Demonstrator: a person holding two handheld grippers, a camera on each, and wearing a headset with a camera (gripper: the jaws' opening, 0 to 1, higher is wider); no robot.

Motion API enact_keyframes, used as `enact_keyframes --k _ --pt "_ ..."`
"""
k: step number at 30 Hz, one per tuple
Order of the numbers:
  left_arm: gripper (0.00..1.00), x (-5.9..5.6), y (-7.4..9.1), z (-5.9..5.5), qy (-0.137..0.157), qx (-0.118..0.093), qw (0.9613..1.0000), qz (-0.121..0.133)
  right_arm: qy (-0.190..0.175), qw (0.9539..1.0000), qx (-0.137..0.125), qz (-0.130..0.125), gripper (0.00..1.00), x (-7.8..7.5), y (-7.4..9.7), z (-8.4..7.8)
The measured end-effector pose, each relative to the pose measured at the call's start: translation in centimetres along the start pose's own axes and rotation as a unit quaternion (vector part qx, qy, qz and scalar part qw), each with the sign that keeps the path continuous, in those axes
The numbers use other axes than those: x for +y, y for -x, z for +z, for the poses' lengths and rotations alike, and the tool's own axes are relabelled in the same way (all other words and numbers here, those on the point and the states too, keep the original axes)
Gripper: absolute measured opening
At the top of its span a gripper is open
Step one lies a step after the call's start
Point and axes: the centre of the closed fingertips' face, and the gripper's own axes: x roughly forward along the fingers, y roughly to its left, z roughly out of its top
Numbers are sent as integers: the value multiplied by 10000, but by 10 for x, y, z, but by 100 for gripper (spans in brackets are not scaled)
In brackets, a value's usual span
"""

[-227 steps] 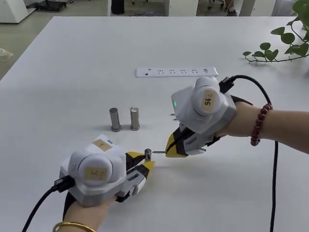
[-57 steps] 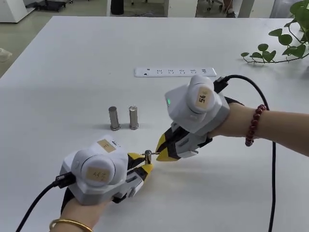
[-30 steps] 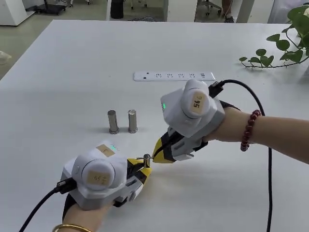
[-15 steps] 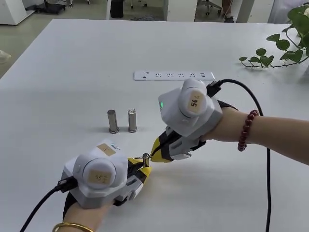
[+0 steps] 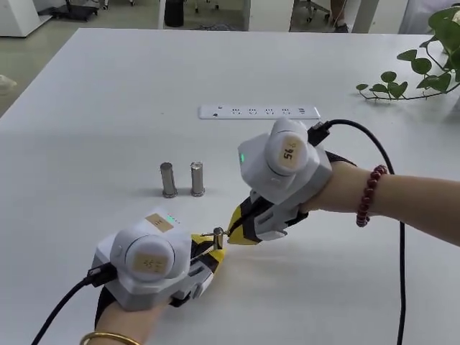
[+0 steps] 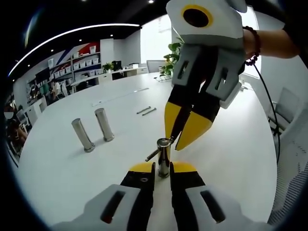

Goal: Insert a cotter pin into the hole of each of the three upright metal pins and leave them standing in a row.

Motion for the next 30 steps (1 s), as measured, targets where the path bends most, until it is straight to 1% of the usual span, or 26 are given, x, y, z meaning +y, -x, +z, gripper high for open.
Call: enact_keyframes --k 7,10,11,13,16,19,20,21,24,25,27,30 --pt "12 0 0 -2 107 19 9999 86 -186 9998 -111 -13 3 2 2 0" --pt "12 1 0 -2 197 3 9997 173 -315 9993 -163 -137 5 -1 6 -2" --pt "12 1 0 -2 277 -7 9994 209 -341 9991 -176 -153 6 -2 6 -2" --pt "12 3 1 -1 332 -40 9990 299 -577 9976 -301 -247 9 -5 9 -3" --pt "13 2 0 0 396 -81 9985 368 -1037 9925 -540 -350 13 -7 12 -5" --pt "13 2 0 0 430 -79 9980 452 -1328 9873 -715 -499 15 -10 17 -8" --pt "13 2 0 -1 439 -77 9979 470 -1455 9847 -782 -549 16 -11 18 -8" --pt "12 3 0 -1 463 -82 9976 500 -1629 9809 -893 -578 17 -12 20 -8" --pt "10 2 -1 -1 560 -86 9969 539 -1953 9714 -1136 -731 20 -15 26 -8" --pt "9 1 -1 -2 569 -73 9969 535 -1928 9718 -1125 -764 21 -16 28 -9" --pt "9 2 -2 -3 535 -57 9971 547 -1965 9699 -1140 -873 20 -16 31 -11" --pt "7 2 -3 -2 501 -84 9973 530 -2074 9663 -1209 -928 20 -15 35 -12"
